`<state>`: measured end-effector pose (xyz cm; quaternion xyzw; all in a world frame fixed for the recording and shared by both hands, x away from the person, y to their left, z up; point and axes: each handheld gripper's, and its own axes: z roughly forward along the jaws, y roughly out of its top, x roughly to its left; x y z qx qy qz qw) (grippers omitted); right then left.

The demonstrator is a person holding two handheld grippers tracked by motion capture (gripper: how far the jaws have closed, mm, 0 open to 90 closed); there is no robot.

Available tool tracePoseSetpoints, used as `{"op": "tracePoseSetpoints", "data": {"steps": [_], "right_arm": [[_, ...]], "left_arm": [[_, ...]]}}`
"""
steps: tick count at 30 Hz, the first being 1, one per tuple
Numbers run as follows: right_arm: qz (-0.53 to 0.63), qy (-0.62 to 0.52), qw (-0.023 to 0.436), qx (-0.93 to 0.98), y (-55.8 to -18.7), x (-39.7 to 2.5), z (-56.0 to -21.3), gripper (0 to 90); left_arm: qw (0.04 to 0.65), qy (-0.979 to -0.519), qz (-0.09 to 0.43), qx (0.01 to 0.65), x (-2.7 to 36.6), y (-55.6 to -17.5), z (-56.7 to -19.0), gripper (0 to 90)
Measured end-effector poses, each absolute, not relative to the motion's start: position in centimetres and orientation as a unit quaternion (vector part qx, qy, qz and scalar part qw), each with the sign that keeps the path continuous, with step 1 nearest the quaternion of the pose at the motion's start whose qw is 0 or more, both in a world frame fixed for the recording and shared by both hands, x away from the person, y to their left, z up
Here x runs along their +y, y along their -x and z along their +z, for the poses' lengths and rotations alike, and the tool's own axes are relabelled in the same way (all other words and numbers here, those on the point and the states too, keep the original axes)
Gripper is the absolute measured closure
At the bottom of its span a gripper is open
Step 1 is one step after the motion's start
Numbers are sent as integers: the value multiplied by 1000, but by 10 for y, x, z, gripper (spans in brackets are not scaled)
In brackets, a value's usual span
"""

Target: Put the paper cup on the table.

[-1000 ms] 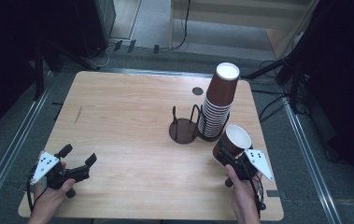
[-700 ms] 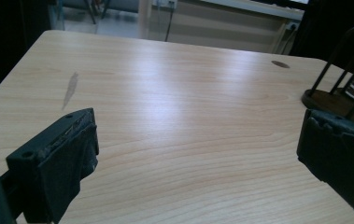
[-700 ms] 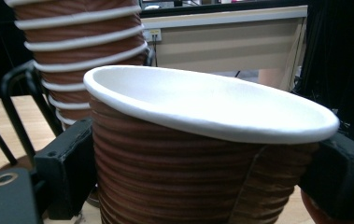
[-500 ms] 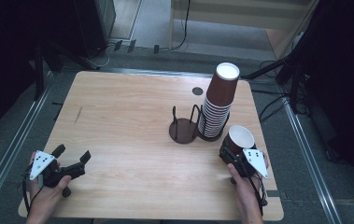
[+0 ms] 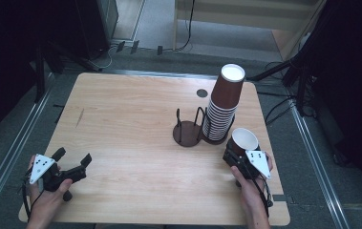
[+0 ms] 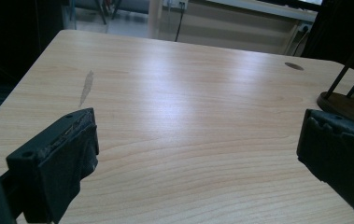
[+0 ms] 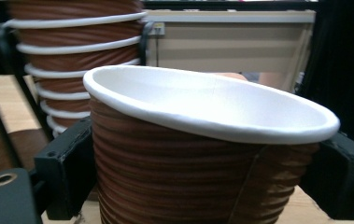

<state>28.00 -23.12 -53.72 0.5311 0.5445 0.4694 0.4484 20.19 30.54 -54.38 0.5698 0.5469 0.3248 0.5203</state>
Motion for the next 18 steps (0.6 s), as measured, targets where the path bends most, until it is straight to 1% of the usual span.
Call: {"op": "tracePoseSetpoints", "data": {"steps": [3, 8, 14, 16, 18], "right_arm": [[463, -506, 458, 566, -278, -222, -539, 89], [465, -484, 459, 582, -276, -213, -540, 85], [463, -491, 444, 589, -274, -214, -541, 72], [466, -486, 439, 595, -273, -216, -541, 57], [470, -480, 433, 601, -272, -216, -540, 16]], "left_arm": [[520, -571, 324, 547, 305, -202, -544, 0], [518, -572, 323, 548, 305, -202, -544, 0], [519, -573, 321, 546, 305, -202, -545, 0], [520, -574, 320, 546, 304, -202, -545, 0], [520, -577, 318, 544, 304, -202, -545, 0]]}}
